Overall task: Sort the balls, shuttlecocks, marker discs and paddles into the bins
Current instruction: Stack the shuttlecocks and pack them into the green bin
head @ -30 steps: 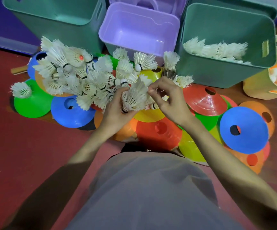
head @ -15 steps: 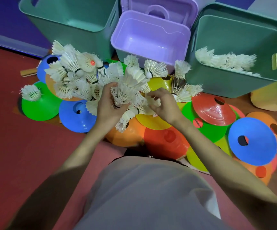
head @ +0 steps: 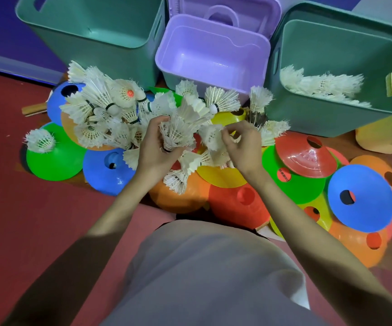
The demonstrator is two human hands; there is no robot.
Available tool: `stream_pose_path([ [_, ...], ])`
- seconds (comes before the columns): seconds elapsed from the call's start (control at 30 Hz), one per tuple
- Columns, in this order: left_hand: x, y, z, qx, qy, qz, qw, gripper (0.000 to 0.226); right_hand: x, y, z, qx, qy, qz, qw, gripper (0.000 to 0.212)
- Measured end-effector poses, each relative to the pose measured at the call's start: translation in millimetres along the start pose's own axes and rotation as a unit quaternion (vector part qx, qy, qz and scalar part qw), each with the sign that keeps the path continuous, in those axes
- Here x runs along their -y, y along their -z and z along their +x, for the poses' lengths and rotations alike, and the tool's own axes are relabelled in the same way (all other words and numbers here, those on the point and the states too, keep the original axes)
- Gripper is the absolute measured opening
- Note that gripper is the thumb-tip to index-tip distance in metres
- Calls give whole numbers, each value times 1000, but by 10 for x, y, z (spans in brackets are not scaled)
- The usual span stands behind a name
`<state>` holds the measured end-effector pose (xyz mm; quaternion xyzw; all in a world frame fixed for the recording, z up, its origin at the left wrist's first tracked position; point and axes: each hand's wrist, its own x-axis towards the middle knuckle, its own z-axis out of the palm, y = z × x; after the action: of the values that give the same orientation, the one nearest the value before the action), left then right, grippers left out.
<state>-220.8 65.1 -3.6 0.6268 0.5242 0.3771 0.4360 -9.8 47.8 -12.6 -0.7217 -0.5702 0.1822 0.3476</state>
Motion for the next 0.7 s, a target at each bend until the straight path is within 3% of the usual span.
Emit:
stream_pose_path([
  [0.17, -26, -18, 90, 26, 14, -9, 1000, 63, 60, 284, 36, -62, -114, 193, 973, 18],
  [0.3, -61, -40, 185, 42, 7, 15, 999, 60, 166, 487, 104, -109, -113, 270, 950, 24],
  [0.57, -78, -12, 357, 109, -8, 35, 993, 60, 317, 655, 255, -69, -119, 272, 952, 26],
  [0.7, -186, -67, 407, 152, 9, 30, 988, 58, 291, 613, 312, -2, -124, 214, 969, 13],
])
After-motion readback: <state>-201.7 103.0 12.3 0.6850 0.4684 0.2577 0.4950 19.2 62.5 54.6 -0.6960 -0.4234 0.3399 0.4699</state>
